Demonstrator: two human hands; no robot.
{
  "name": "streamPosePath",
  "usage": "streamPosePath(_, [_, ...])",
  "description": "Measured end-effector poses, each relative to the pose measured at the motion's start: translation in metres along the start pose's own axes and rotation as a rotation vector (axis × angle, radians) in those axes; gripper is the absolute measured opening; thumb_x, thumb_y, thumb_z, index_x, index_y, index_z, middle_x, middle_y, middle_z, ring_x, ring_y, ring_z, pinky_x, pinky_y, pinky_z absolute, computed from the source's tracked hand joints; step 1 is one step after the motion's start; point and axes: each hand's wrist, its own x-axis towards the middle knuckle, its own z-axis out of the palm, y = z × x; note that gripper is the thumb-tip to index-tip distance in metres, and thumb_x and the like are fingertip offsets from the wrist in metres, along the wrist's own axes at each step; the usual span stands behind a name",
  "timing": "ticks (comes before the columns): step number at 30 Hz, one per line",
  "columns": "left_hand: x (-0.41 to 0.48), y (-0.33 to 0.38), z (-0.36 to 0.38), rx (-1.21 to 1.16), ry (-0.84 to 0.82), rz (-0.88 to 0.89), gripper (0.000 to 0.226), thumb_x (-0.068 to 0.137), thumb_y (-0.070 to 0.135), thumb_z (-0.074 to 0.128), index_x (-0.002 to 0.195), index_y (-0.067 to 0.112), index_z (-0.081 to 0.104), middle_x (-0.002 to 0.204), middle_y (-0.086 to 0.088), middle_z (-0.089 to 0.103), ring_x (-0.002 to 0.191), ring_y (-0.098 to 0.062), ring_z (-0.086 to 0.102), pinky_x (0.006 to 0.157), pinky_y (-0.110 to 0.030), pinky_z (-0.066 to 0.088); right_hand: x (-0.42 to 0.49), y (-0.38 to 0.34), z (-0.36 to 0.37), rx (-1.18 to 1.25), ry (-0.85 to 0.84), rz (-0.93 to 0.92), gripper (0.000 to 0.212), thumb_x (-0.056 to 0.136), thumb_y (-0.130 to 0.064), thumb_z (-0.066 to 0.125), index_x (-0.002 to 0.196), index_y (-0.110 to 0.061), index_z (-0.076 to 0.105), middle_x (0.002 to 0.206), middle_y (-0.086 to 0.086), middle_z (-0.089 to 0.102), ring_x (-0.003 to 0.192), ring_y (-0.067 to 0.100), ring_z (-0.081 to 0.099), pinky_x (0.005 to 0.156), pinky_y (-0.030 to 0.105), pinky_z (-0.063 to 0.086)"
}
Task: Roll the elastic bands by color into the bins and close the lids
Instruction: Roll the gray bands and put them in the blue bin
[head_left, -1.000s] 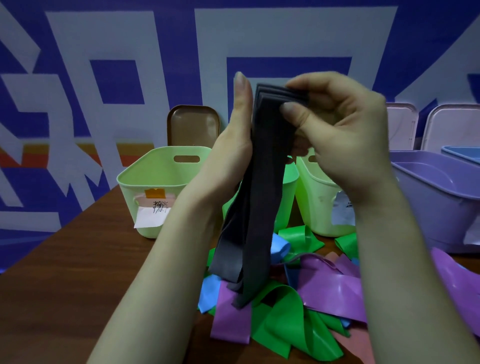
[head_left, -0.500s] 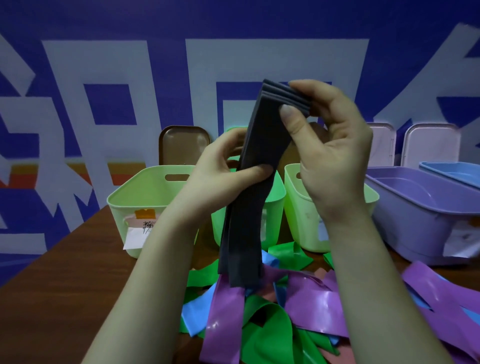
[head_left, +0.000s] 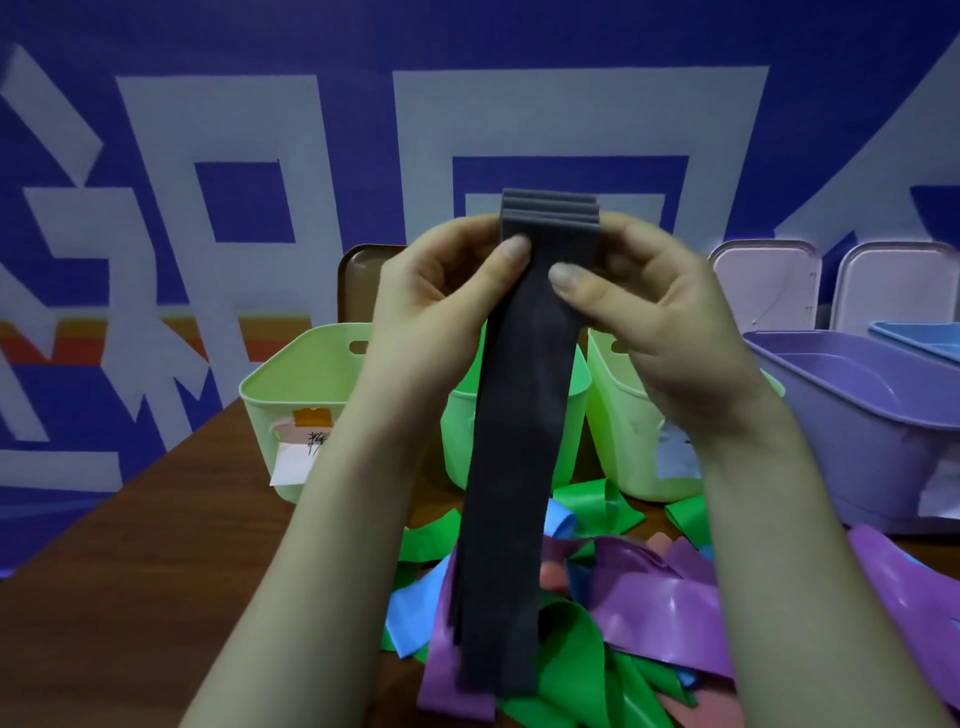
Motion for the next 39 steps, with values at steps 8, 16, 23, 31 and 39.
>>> streamPosePath(8, [-0.001,0.009,-0.005,0.01,-0.016,0.047,0.034,0.09,0.004,0.059,0.124,0.005,0.057,0.102,-0.001,0.07,0.097,-0.011,0.069,0.077,-0.023,0.055,-0.003,-0.005,-0.01,-0.01,-0.011,-0.025,0.04,0.085,0.003,0.061,0.123,-0.008,0.056,0.107,0.02,0.069,0.094,0.037,0.068,0.075,0.049,0.058])
streamPosePath(16, [-0.004,0.016,-0.008,0.051,-0.149,0.063,0.043,0.08,0.008,0.067,0.122,0.011,0.056,0.108,-0.006,0.069,0.098,-0.017,0.068,0.081,-0.027,0.055,0.002,-0.01,-0.009,0.082,0.187,-0.087,0.035,0.078,0.004,0.064,0.11,-0.011,0.064,0.096,0.013,0.073,0.096,0.035,0.068,0.084,0.05,0.056])
streamPosePath(23, [0.0,0.001,0.004,0.233,-0.181,-0.103,0.031,0.088,0.019,0.066,0.118,0.015,0.062,0.101,0.002,0.072,0.092,-0.005,0.069,0.079,-0.023,0.056,0.003,-0.015,-0.001,-0.188,0.434,-0.23,0.035,0.083,0.007,0.064,0.111,-0.014,0.063,0.095,-0.009,0.071,0.093,0.007,0.069,0.083,0.025,0.055])
streamPosePath(31, [-0.009,-0.01,0.028,0.574,-0.212,-0.058,0.071,0.07,0.036,0.081,0.129,0.031,0.041,0.105,0.026,0.05,0.097,0.005,0.055,0.084,-0.022,0.053,-0.003,-0.016,0.001,-0.359,0.477,-0.212,0.035,0.088,-0.003,0.063,0.121,-0.015,0.063,0.106,-0.003,0.071,0.098,0.009,0.069,0.077,0.036,0.06])
streamPosePath(39, [-0.01,-0.012,0.035,0.597,-0.053,0.022,0.063,0.066,0.032,0.084,0.12,0.023,0.052,0.098,0.022,0.054,0.096,-0.001,0.056,0.079,-0.023,0.05,-0.001,-0.019,0.0,-0.296,0.447,-0.249,0.034,0.087,-0.003,0.063,0.121,-0.01,0.061,0.111,0.0,0.069,0.103,0.007,0.067,0.084,0.029,0.057])
